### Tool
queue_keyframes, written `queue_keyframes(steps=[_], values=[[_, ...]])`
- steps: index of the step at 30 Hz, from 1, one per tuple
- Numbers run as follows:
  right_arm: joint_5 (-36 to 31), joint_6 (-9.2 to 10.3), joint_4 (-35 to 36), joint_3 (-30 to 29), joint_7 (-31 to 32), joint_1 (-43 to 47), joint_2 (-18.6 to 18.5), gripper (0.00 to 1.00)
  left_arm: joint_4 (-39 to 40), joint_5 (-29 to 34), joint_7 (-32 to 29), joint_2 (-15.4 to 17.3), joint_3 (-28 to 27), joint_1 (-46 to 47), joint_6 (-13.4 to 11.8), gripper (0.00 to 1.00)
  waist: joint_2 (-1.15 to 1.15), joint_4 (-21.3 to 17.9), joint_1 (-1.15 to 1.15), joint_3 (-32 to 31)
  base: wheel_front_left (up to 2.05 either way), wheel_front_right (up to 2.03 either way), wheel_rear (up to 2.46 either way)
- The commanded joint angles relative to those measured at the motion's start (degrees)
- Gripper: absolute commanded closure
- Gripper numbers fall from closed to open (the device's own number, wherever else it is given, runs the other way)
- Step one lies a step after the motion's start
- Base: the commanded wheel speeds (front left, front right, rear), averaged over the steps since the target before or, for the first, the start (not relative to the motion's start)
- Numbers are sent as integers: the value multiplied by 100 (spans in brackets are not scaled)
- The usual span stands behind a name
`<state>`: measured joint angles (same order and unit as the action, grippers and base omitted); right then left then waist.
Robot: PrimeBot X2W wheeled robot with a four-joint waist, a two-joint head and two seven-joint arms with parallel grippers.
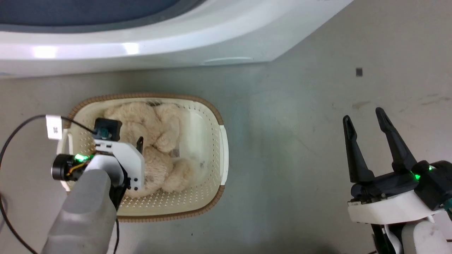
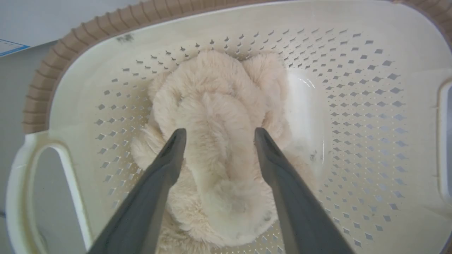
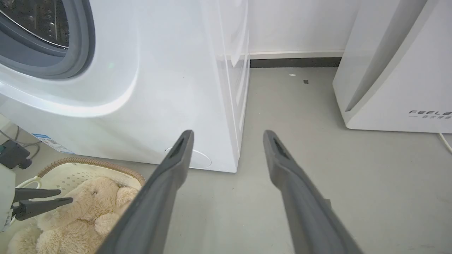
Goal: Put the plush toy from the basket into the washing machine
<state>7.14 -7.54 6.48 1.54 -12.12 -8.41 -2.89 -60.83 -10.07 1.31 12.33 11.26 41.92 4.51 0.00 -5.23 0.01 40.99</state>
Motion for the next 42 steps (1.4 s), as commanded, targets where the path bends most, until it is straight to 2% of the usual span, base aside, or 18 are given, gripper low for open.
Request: queue_keyframes(steps=[1, 16, 27, 28, 29, 42], values=[[27, 5, 76, 22, -62, -124, 2, 0, -182, -12, -45, 73, 91, 220, 30, 0, 0, -25, -1, 188, 0, 0, 0], [136, 5, 201, 199, -242, -303, 2, 0, -1071, -107, 80, 313, 506, 1129, 135, 0, 0, -142, -1, 1024, 0, 0, 0], [151, 5, 195, 256, -288, -355, 2, 0, -1308, -194, -6, 337, 649, 1240, 129, 0, 0, -168, -1, 1182, 0, 0, 0], [147, 5, 190, 257, -288, -357, 2, 0, -1308, -209, -15, 326, 653, 1220, 134, 30, 0, -164, -1, 1173, 0, 0, 0], [143, 5, 185, 258, -288, -359, 2, 0, -1309, -243, 8, 307, 642, 1201, 146, 100, 0, -159, -1, 1161, 0, 0, 0], [97, 5, 115, 191, -288, -385, 2, 0, -1311, -558, 402, 176, 699, 934, 282, 100, 0, -88, -1, 706, 0, 0, 0]])
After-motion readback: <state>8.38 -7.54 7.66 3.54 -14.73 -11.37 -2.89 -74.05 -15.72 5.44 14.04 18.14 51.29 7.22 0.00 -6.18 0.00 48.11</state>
